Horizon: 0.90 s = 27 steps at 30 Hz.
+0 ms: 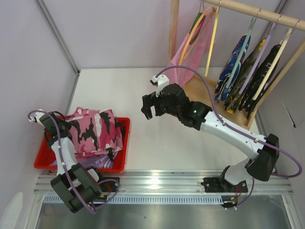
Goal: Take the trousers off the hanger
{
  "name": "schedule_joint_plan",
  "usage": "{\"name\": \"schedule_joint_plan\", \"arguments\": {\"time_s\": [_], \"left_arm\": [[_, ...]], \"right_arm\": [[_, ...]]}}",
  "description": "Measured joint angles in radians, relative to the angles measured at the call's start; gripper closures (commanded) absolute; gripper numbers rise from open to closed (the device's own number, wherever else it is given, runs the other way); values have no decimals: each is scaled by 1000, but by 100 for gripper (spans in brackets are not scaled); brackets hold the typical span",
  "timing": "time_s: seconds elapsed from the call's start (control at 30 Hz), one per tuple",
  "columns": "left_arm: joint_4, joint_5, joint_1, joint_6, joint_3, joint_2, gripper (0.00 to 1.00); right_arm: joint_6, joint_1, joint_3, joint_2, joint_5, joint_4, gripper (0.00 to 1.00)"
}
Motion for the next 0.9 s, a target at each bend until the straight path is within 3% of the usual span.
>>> {"name": "schedule_joint_plan", "arguments": {"time_s": [0.33,0.43,0.47,0.53,0.6,0.9], "left_arm": [[22,124,19,101,80,130,81],[10,142,19,116,106,137,69],[5,142,19,121,117,137,56],[-8,143,19,134,151,137,45],[-41,140,20,140,197,124,12],[-255,195,-13,151,316,-107,6]], "right_arm": [[20,6,0,0,20,-5,8],[24,7,-6,-3,31,-2,7],[26,7,-11,-6,34,0,7],[26,7,-17,-9,35,-2,6],[26,7,-17,-10,35,-2,5],[64,-54,-17,-10,-10,-13,4]]}}
